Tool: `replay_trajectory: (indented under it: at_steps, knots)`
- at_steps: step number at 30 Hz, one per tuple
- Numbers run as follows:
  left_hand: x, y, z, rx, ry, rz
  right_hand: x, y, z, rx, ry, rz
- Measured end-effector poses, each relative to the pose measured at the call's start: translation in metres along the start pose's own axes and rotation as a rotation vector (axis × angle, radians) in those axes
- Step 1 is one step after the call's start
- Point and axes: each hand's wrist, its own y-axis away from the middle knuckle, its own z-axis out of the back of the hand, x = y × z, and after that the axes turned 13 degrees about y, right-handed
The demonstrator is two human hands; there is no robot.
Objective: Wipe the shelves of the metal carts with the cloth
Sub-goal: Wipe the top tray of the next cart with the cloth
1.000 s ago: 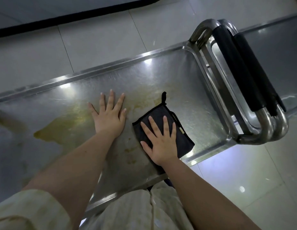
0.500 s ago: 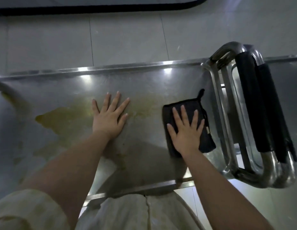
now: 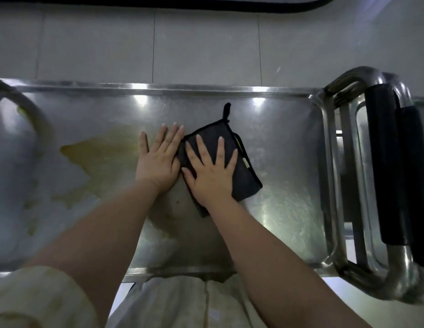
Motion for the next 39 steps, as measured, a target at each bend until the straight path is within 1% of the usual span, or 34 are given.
replay_trajectory:
  at_steps: [2,3,5,8,10,12,13,14,15,18,20,21,22,23,24,26,27,28,30,32,33,34,35,37,39]
  knots:
    - [-0.001,-0.002,0.002,0.015,-0.019,-0.012,-0.033,-0.005,-0.002,-0.021,0.007,0.029]
    - [-0.002,-0.003,0.002,0.024,-0.033,-0.017,-0.057,-0.008,-0.003,-0.024,0.007,-0.016]
    - [-0.004,-0.004,0.003,0.025,-0.047,-0.022,-0.113,-0.015,-0.004,-0.028,0.012,-0.218]
    - [-0.004,-0.005,0.004,0.021,-0.052,-0.025,-0.185,-0.021,0.002,0.104,-0.028,-0.512]
    - [-0.003,-0.005,0.004,0.02,-0.055,-0.022,-0.197,-0.027,0.007,0.137,-0.037,-0.631]
    - [-0.002,-0.006,0.005,0.02,-0.052,-0.018,-0.177,-0.041,0.01,0.149,-0.082,-0.731]
    - [-0.002,-0.006,0.005,0.023,-0.049,-0.015,-0.159,-0.049,0.012,0.148,-0.106,-0.751]
    - [-0.001,-0.005,0.005,0.029,-0.05,-0.012,-0.136,-0.057,0.014,0.14,-0.109,-0.722]
    - [-0.001,-0.005,0.006,0.038,-0.054,-0.008,-0.112,-0.064,0.016,0.12,-0.09,-0.639]
    - [-0.003,-0.005,0.007,0.06,-0.079,0.01,-0.049,-0.071,0.019,0.032,0.005,-0.239]
    - [-0.004,-0.005,0.008,0.064,-0.094,0.04,-0.04,-0.072,0.019,0.028,0.046,-0.019]
    - [-0.004,-0.005,0.008,0.06,-0.088,0.065,-0.051,-0.075,0.019,0.019,0.046,0.032]
    - [-0.005,-0.006,0.009,0.054,-0.075,0.086,-0.07,-0.078,0.018,0.002,0.044,0.026]
    - [-0.005,-0.006,0.009,0.052,-0.061,0.101,-0.094,-0.08,0.016,-0.014,0.05,-0.038]
    - [-0.006,-0.007,0.009,0.054,-0.051,0.107,-0.122,-0.081,0.013,-0.016,0.052,-0.15]
    - [-0.006,-0.009,0.009,0.061,-0.04,0.112,-0.182,-0.073,0.01,0.035,-0.001,-0.436]
    - [-0.006,-0.01,0.009,0.065,-0.04,0.113,-0.205,-0.066,0.009,0.074,-0.031,-0.553]
    - [-0.006,-0.01,0.009,0.067,-0.041,0.112,-0.22,-0.059,0.009,0.107,-0.044,-0.632]
    - [-0.006,-0.011,0.009,0.071,-0.045,0.105,-0.222,-0.058,0.01,0.136,-0.056,-0.719]
    - [-0.005,-0.011,0.008,0.076,-0.048,0.099,-0.194,-0.074,0.016,0.121,-0.103,-0.786]
    - [-0.005,-0.011,0.008,0.076,-0.051,0.095,-0.175,-0.086,0.018,0.104,-0.129,-0.79]
    - [-0.005,-0.012,0.007,0.077,-0.053,0.091,-0.152,-0.099,0.022,0.078,-0.132,-0.755]
    - [-0.004,-0.012,0.007,0.078,-0.049,0.092,-0.126,-0.109,0.025,0.048,-0.116,-0.681]
    - [-0.003,-0.013,0.006,0.074,-0.028,0.112,-0.069,-0.124,0.029,0.002,-0.063,-0.465]
    - [-0.002,-0.013,0.007,0.077,-0.021,0.132,-0.022,-0.13,0.033,0.001,-0.017,-0.244]
